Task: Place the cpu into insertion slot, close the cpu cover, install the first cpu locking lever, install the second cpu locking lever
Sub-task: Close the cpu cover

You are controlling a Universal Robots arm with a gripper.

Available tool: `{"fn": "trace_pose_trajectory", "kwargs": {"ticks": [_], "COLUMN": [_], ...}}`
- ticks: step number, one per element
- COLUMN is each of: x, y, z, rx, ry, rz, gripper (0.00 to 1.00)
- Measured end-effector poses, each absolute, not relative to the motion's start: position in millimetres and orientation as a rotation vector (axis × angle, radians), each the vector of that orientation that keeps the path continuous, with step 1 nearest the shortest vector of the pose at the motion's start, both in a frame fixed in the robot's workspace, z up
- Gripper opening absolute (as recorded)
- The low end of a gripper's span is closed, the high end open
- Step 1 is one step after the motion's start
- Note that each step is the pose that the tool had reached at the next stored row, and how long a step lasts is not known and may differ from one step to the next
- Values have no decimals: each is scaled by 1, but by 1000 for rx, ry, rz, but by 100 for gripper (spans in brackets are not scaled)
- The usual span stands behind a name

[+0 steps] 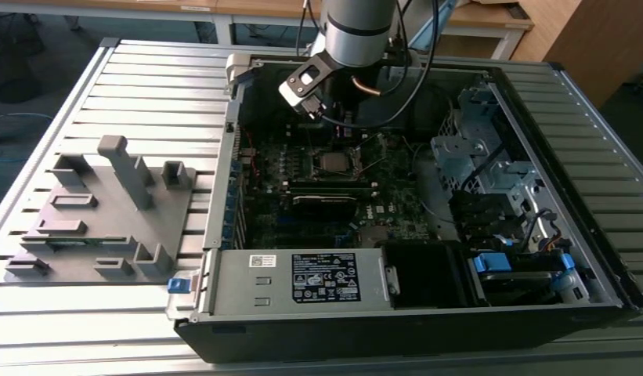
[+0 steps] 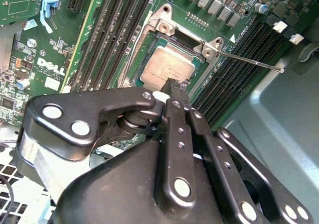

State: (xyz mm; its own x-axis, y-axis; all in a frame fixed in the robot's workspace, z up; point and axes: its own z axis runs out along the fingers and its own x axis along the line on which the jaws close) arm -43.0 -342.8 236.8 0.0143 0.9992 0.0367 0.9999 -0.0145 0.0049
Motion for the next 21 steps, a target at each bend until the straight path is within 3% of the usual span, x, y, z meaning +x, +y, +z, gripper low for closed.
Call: {"fn": "trace_pose_trajectory", "kwargs": {"ticks": [21], "x": [-42], "y": [-343], "z": [240], "rx": [-2221], "ry": [-2190], "rz": [-46], "gripper": [10]}}
